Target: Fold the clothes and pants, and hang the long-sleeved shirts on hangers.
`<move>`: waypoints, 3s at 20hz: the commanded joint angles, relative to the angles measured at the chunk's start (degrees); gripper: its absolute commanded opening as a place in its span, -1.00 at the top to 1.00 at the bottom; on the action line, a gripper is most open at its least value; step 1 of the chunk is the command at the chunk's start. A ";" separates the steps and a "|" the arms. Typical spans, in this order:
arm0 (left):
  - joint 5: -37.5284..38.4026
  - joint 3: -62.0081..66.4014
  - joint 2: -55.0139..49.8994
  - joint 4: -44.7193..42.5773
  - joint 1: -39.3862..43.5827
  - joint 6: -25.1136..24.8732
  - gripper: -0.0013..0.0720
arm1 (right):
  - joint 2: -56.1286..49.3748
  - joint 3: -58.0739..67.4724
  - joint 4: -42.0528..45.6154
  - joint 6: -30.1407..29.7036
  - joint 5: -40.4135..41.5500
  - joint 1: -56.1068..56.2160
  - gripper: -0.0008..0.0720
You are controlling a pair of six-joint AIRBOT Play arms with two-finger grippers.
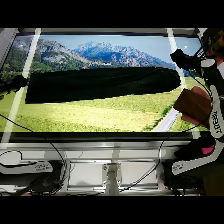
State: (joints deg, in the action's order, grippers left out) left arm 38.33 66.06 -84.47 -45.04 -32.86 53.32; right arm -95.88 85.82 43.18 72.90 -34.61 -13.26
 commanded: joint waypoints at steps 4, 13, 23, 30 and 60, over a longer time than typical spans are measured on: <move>8.76 0.04 0.83 -2.62 -3.85 -0.87 -0.05 | 0.04 2.03 2.54 -4.33 -18.75 0.11 -0.62; 13.60 0.04 0.76 -11.23 -8.24 -0.85 -0.95 | 0.04 8.22 4.11 -12.44 -28.48 6.78 -0.62; 22.40 6.86 -6.75 -12.00 -8.61 1.95 -0.95 | 0.02 8.33 11.69 -12.41 -21.81 21.09 -0.61; 22.47 16.59 -16.81 -11.72 -9.66 1.97 -0.94 | 0.02 8.33 12.41 -12.35 -19.61 24.13 -0.60; 42.56 32.22 -25.99 -4.09 -2.08 -3.19 0.87 | 0.02 8.55 9.51 -6.08 -18.93 26.95 0.13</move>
State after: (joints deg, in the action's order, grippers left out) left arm 80.31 98.21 -114.04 -49.67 -35.90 50.72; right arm -95.88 94.17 52.47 67.00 -54.41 12.19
